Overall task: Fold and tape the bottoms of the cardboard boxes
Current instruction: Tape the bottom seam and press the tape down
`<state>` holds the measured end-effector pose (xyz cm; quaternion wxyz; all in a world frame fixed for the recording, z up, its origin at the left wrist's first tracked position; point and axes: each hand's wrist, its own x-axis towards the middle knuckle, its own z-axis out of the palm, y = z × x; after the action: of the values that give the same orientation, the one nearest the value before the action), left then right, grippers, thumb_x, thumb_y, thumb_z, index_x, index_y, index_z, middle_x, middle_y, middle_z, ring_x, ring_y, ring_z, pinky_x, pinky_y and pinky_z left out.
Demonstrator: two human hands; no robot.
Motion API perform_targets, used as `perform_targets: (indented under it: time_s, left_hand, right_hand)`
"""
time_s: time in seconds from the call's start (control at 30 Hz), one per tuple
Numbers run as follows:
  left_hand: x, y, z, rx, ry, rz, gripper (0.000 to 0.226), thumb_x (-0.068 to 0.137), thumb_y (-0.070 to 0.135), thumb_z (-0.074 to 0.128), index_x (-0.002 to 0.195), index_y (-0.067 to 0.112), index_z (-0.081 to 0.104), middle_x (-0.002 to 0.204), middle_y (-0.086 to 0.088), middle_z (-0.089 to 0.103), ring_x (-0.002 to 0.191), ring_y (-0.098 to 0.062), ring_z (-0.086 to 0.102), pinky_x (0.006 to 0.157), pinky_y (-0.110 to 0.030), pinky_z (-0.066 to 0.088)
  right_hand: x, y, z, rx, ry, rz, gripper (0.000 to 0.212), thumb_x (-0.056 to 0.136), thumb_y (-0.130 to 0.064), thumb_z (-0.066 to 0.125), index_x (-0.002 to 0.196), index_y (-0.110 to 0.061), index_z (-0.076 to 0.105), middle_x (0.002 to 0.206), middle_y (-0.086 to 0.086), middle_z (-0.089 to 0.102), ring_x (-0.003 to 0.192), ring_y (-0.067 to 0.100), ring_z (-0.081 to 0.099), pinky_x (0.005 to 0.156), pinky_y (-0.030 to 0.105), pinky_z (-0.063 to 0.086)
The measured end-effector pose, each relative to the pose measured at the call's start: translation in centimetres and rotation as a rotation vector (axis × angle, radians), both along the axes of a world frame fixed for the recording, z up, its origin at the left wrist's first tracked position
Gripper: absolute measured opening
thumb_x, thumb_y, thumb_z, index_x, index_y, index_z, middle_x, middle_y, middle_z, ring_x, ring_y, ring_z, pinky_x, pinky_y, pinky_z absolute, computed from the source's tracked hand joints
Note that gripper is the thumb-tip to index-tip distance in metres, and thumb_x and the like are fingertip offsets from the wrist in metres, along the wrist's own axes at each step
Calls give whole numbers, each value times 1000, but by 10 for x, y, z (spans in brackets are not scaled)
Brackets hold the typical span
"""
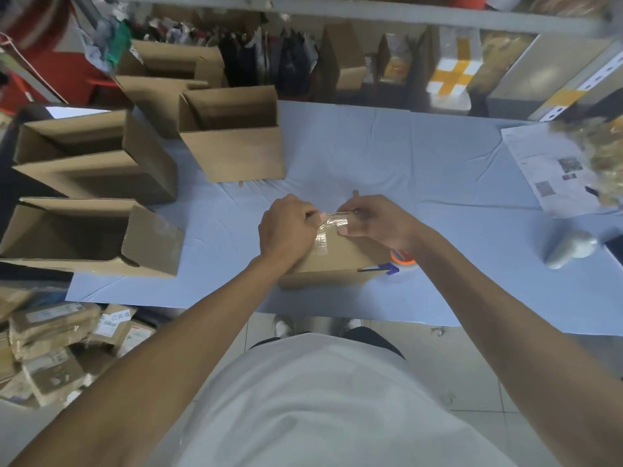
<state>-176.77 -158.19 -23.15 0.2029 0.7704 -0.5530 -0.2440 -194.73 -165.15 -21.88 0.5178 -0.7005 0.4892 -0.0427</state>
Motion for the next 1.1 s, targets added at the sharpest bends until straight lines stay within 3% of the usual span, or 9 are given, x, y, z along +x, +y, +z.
perform_targets:
  time_s: [0.17,0.3,0.43,0.53,0.7,0.83,0.93,1.0,1.1]
  left_hand:
    - [15,-8,-1,92,118,-171,32,72,59,65,89,33,71,95,10,60,99,-16,54,80,-39,48]
    - [20,-12,0,141,174,-243,35,67,55,67,95,35,71,101,10,61,102,-15,56,90,-43,48]
    - [18,-10,-3,61,298,-67,20,80,43,59,88,35,75,95,21,71,96,-5,62,89,-39,51]
    - [9,-8,-2,27,201,1,15,88,32,63,89,30,78,93,17,73,93,-9,63,81,-32,51]
    - [22,-7,-2,-33,296,11,18,85,29,71,77,15,78,77,5,74,78,-13,66,71,-28,50]
    - [27,-8,-7,-62,271,47,34,82,33,68,62,5,65,67,-11,66,67,-25,58,73,-42,48]
    - [29,-6,-1,-210,179,79,32,83,33,65,63,9,69,68,-8,63,70,-20,55,68,-42,47]
    - [26,-2,6,-329,91,116,25,84,31,66,70,12,74,76,-4,64,79,-18,56,66,-34,46]
    - [13,11,-6,-406,-74,54,24,81,30,64,69,12,72,76,-1,58,76,-20,55,55,-31,44]
  right_hand:
    - [9,10,-7,22,-156,-301,7,85,-29,71,85,-24,77,86,-10,74,88,13,67,83,29,50]
    - [4,11,-9,24,-154,-273,10,87,-18,69,92,-22,77,91,-5,75,90,14,68,84,31,51]
    - [8,10,-7,6,-110,-259,7,86,-25,71,89,-22,77,89,-7,74,86,11,66,77,24,48]
    - [15,13,-10,-45,-80,-339,11,85,-27,73,81,-18,77,81,-5,72,80,11,64,73,23,44]
    - [17,13,-7,-55,-121,-367,9,86,-23,72,82,-16,76,88,2,72,81,11,62,74,22,44]
    - [26,10,-3,-96,-80,-369,9,85,-23,72,79,-17,76,76,-8,69,72,5,59,65,15,42]
    - [32,-3,0,-348,84,-338,11,81,-37,71,85,-27,73,88,-10,68,89,9,62,71,21,46]
    - [35,-8,-1,-477,195,-338,31,79,-52,67,104,-33,69,106,-10,59,105,13,54,78,30,46]
    - [36,3,-9,-358,132,-367,61,83,-54,66,137,-32,51,140,-1,43,131,19,39,99,32,40]
